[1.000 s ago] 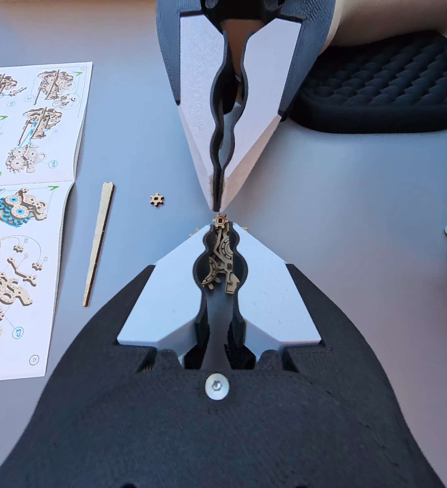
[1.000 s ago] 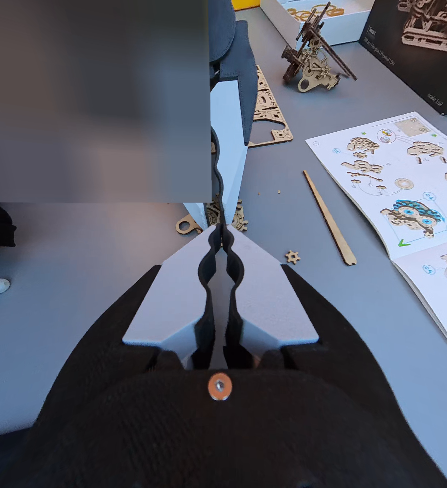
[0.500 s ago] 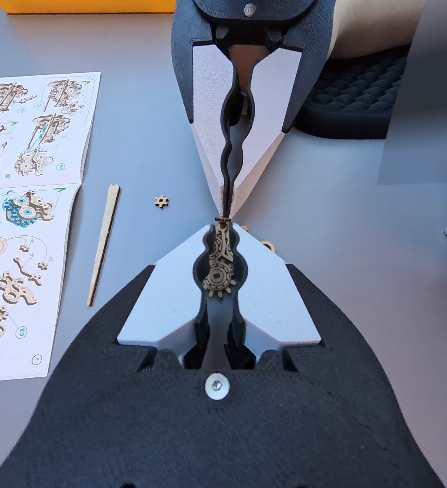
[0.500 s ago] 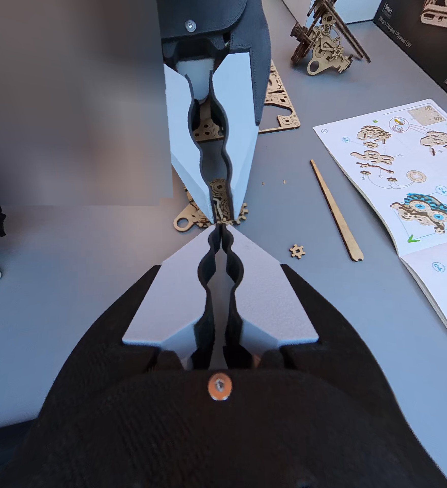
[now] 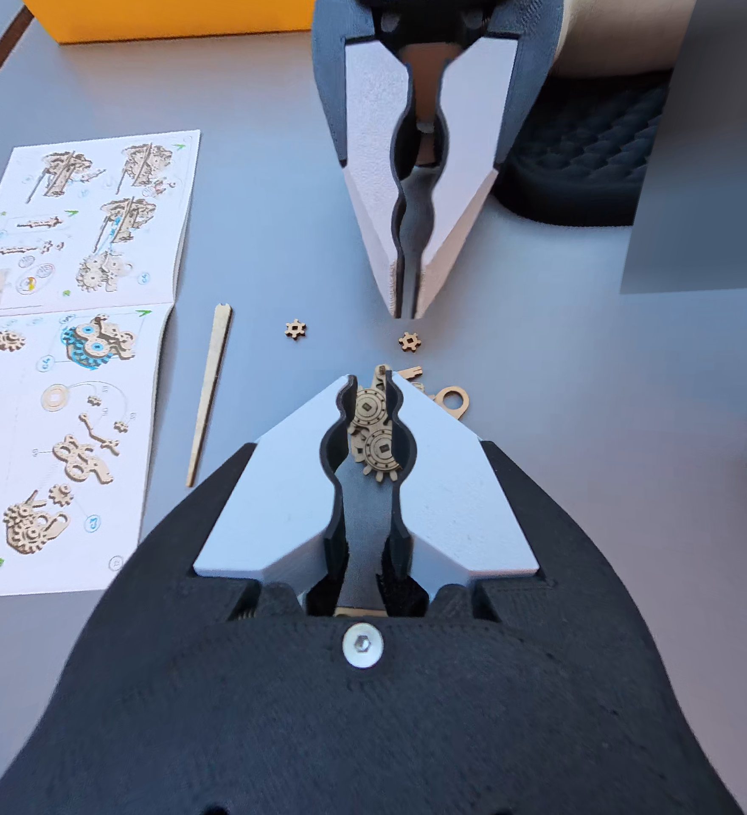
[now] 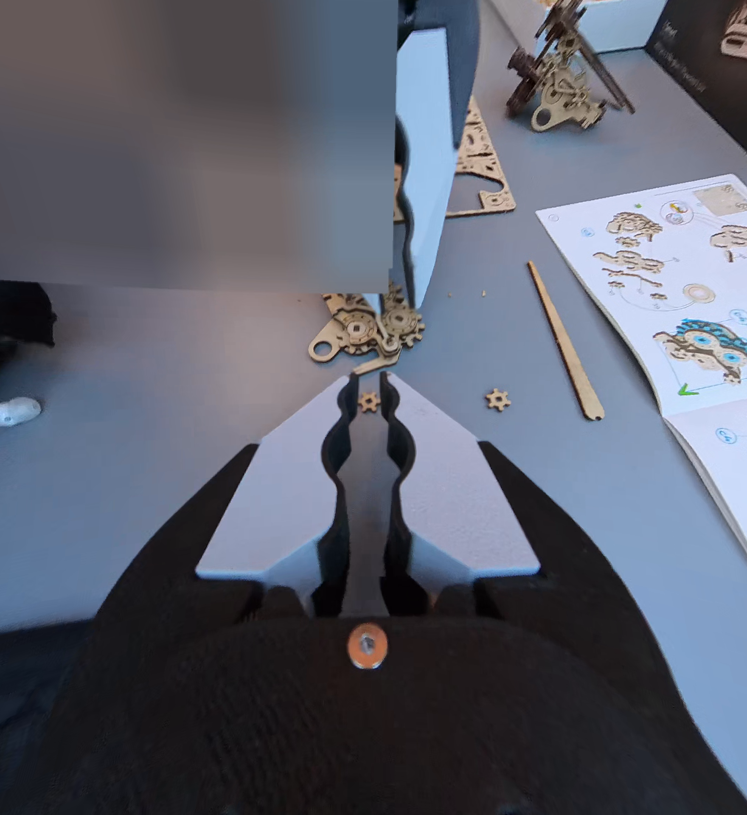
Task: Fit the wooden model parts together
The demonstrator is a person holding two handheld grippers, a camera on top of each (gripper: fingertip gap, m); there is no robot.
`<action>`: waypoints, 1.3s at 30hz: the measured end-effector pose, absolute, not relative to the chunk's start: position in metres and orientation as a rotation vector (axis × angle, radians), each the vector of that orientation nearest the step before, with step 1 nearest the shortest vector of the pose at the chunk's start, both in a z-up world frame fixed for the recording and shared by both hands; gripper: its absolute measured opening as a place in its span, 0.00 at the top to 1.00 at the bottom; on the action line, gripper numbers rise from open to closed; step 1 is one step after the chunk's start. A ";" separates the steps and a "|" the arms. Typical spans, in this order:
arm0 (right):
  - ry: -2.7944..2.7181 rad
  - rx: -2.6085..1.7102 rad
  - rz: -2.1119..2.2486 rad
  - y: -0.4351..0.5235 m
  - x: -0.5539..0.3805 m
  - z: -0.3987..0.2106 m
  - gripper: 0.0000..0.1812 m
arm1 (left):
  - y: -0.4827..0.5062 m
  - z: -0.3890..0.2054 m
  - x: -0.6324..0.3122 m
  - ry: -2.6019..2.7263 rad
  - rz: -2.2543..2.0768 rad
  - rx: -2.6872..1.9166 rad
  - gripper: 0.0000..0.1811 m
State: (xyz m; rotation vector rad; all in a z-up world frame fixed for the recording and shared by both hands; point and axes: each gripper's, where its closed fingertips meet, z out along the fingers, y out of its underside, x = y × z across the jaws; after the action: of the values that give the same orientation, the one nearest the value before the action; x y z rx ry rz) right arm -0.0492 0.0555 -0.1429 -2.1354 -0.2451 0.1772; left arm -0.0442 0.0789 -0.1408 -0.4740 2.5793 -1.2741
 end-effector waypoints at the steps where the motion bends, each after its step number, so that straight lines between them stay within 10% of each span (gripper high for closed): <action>1: -0.272 -2.160 0.160 0.052 -0.049 -0.149 0.92 | 0.081 -0.139 -0.044 2.575 -1.274 -0.475 0.94; 32: 0.111 -1.917 0.909 0.058 -0.076 -0.103 0.97 | 0.049 -0.106 -0.074 2.292 -1.192 0.094 0.98; 39: -0.155 -1.881 0.267 0.059 -0.044 -0.091 0.88 | 0.048 -0.115 -0.060 2.583 -1.580 -0.645 1.00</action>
State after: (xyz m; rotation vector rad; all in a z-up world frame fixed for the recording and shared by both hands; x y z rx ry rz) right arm -0.0445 0.0588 -0.0909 -1.8807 -0.1551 0.2672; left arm -0.0598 0.0483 -0.1153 -0.6453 2.5831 -1.5803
